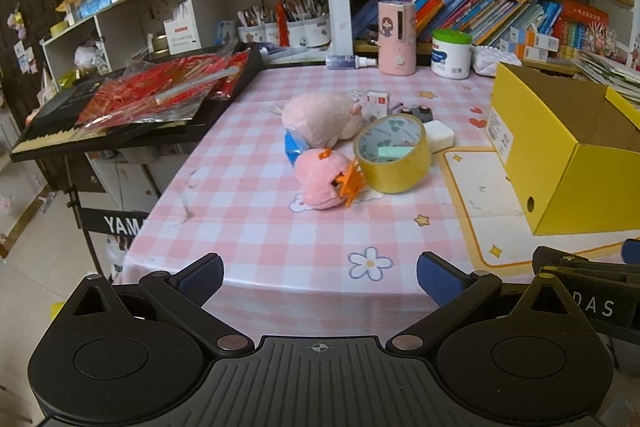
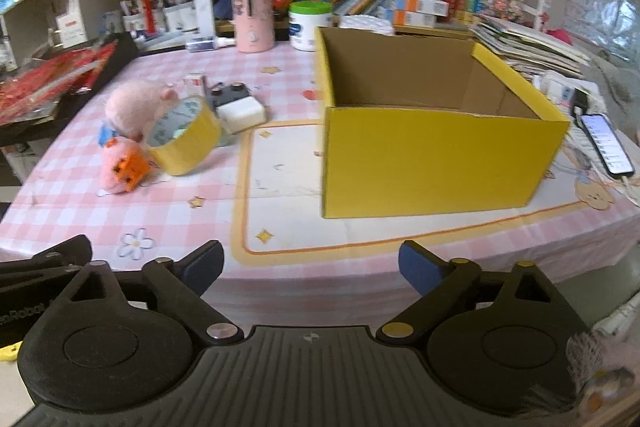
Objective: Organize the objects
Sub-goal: 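Reach the left tool to the pink chick while the right tool reaches the tape roll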
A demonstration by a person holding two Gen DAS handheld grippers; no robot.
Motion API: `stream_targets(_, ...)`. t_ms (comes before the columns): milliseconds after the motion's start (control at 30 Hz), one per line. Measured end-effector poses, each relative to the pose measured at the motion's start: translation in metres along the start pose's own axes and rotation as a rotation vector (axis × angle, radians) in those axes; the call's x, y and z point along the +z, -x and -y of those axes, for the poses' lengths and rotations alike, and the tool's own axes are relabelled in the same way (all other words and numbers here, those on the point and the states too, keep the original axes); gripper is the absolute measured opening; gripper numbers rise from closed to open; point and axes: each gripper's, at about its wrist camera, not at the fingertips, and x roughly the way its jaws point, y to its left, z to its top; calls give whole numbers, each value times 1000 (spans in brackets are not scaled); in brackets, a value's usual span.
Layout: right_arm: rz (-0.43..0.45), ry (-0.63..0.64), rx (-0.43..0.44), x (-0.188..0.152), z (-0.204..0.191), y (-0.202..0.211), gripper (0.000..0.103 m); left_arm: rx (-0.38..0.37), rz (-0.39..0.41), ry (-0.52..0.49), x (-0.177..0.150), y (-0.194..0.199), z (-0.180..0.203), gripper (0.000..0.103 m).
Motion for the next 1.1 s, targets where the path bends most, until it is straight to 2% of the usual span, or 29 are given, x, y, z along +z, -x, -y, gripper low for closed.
stream_targets(167,12,39,66,8,-11,-1,80,18,18,19,0,-1,-12,103)
stream_targets(300,36,80,100,15,-23,-4,80,45,4,45,0,-7,-22,103)
stream_targets(467,71,122,128,27,-35,-14,80,20,-34,91,3,-21,-34,103)
stream_targets(767,73,207,168,61,-53,-52,80,6,-23,81,19,-50,-37,103)
stream_targets(1100,45,318,219,95,-69,-104,89,-2,-14,94,39,-83,-32,103)
